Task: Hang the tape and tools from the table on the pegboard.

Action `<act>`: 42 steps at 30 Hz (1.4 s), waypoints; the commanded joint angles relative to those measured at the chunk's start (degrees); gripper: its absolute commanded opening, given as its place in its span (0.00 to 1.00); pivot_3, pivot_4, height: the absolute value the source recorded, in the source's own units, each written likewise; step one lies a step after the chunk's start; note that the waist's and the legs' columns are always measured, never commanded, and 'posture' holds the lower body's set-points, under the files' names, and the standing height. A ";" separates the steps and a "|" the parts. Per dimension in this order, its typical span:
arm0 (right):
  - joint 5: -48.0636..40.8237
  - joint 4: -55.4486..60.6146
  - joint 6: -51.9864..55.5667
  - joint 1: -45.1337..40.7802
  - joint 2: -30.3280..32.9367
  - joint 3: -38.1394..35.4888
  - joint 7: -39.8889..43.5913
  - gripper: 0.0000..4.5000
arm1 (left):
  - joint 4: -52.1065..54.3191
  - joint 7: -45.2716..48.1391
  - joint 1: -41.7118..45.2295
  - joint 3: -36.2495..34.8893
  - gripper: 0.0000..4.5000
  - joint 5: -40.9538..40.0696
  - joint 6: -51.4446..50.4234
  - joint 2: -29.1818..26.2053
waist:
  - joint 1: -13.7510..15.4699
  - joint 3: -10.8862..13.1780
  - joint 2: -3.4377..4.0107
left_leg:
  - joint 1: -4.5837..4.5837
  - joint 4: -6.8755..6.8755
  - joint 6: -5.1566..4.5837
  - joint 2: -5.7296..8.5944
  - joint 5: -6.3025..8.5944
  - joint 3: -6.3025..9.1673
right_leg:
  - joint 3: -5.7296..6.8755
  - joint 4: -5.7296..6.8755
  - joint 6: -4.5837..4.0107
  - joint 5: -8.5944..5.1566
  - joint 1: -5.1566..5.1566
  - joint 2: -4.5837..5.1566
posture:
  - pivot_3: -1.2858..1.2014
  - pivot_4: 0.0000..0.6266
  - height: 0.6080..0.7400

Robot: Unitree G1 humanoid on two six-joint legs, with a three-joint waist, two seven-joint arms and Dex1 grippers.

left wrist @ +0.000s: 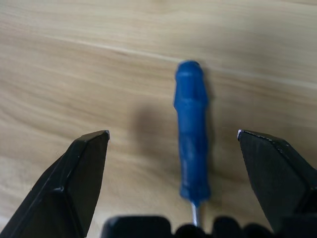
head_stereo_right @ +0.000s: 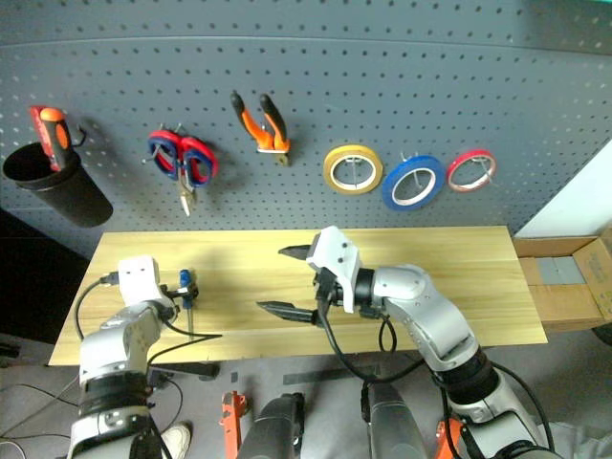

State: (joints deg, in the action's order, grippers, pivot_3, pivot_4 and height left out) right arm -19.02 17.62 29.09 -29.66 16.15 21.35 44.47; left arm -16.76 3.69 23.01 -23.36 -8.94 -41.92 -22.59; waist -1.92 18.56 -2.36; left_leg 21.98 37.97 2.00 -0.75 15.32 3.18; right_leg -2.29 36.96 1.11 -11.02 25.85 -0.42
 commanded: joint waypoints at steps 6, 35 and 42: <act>-0.05 2.23 -0.29 0.74 -0.75 -0.54 -1.69 1.00 | -6.67 1.81 4.97 -0.99 0.99 -2.61 -0.56 -2.60 | -0.11 0.19 0.01 | 0.32 -0.01 0.10 0.00 0.05 -0.06 | -0.02 -0.02 0.02 0.01 0.30 0.13 | 0.50 0.58 1.00; -5.52 3.42 -0.29 1.84 0.13 -5.56 0.34 1.00 | 31.91 2.53 -19.50 11.95 0.11 4.23 4.86 -4.34 | -0.41 0.33 0.03 | 0.68 -0.04 0.70 -0.07 0.37 0.30 | -0.04 -0.10 0.03 -0.02 0.60 0.68 | 0.52 0.49 1.00; -7.81 2.79 -1.40 -0.30 -5.29 -8.85 -3.79 1.00 | 48.70 -4.85 -23.18 15.38 0.11 16.22 20.30 -2.88 | 1.02 0.24 -0.03 | 1.04 0.01 0.78 0.02 0.29 0.48 | 0.11 -0.08 0.01 -0.03 0.83 0.71 | 0.55 0.40 1.00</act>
State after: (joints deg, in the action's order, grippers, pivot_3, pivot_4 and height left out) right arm -25.87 18.37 29.16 -28.67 12.01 14.10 42.06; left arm 27.13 0.65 -1.26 -7.94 4.38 -27.00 -25.37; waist -0.90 18.79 -2.39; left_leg 23.02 37.98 2.82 -0.71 15.54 3.60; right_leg -2.21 36.86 1.12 -11.05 26.67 0.29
